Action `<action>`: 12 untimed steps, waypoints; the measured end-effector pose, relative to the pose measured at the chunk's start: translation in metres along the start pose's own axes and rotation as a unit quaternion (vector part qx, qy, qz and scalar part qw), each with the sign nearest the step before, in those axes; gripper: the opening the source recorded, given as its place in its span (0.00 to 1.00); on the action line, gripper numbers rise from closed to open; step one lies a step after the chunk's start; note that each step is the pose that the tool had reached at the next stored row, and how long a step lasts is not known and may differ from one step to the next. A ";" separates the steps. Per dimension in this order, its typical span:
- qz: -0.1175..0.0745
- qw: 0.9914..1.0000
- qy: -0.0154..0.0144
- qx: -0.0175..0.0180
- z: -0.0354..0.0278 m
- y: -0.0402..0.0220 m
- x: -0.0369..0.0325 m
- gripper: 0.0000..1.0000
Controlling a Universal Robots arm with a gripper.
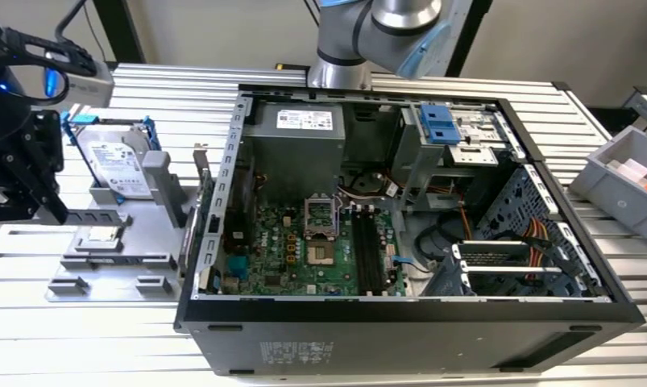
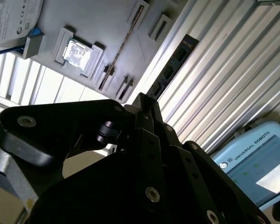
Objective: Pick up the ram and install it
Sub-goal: 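Pick up the ram and move it above insertion slot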
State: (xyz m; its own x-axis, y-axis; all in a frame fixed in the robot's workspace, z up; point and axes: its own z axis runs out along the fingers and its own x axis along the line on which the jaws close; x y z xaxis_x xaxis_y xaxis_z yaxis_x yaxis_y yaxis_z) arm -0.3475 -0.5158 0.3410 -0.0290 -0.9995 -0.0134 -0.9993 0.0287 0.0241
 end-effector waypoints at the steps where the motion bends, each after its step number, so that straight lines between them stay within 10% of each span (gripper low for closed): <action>1: 0.000 1.000 0.000 0.000 -0.0003 0.0000 0.0000 0.00; 12: 0.000 1.000 0.000 0.000 -0.0039 0.0001 -0.0001 0.00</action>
State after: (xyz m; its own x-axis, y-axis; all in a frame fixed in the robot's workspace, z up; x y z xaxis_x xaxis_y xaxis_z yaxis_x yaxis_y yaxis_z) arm -0.3476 -0.5158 0.3449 -0.0290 -0.9995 -0.0135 -0.9993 0.0287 0.0241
